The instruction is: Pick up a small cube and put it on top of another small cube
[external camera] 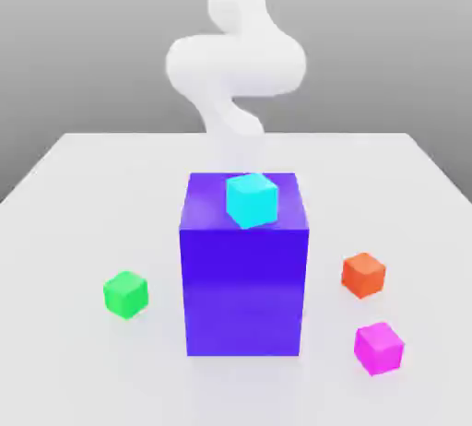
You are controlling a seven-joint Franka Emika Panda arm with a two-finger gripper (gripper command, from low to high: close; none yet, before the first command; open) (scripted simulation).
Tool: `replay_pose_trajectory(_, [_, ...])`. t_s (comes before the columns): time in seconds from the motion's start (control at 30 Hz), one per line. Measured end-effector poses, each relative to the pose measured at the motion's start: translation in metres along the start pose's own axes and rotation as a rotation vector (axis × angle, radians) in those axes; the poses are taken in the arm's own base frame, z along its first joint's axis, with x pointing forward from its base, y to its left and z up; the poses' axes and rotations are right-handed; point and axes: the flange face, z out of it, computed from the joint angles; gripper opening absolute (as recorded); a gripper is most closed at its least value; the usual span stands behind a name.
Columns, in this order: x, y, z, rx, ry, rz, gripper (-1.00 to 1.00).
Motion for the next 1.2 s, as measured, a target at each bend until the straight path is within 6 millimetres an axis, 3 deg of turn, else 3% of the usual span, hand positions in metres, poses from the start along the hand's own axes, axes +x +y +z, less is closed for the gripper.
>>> replay_pose_trajectory(0.13, [-0.036,-0.011,0.087,-0.072,-0.103,-0.041,0.0])
replay_pose_trajectory(0.3, [-0.097,-0.01,0.182,-0.159,-0.224,-0.098,0.0])
replay_pose_trajectory(0.57, [-0.224,0.024,0.299,-0.3,-0.416,-0.201,0.0])
replay_pose_trajectory(0.77, [-0.328,0.076,0.354,-0.409,-0.556,-0.282,0.0])
replay_pose_trajectory(0.97, [-0.373,0.114,0.403,-0.433,-0.585,-0.293,0.0])
replay_pose_trajectory(1.0, [-0.377,0.119,0.409,-0.433,-0.585,-0.294,-1.0])
replay_pose_trajectory(1.2, [-0.379,0.121,0.412,-0.433,-0.585,-0.295,-1.0])
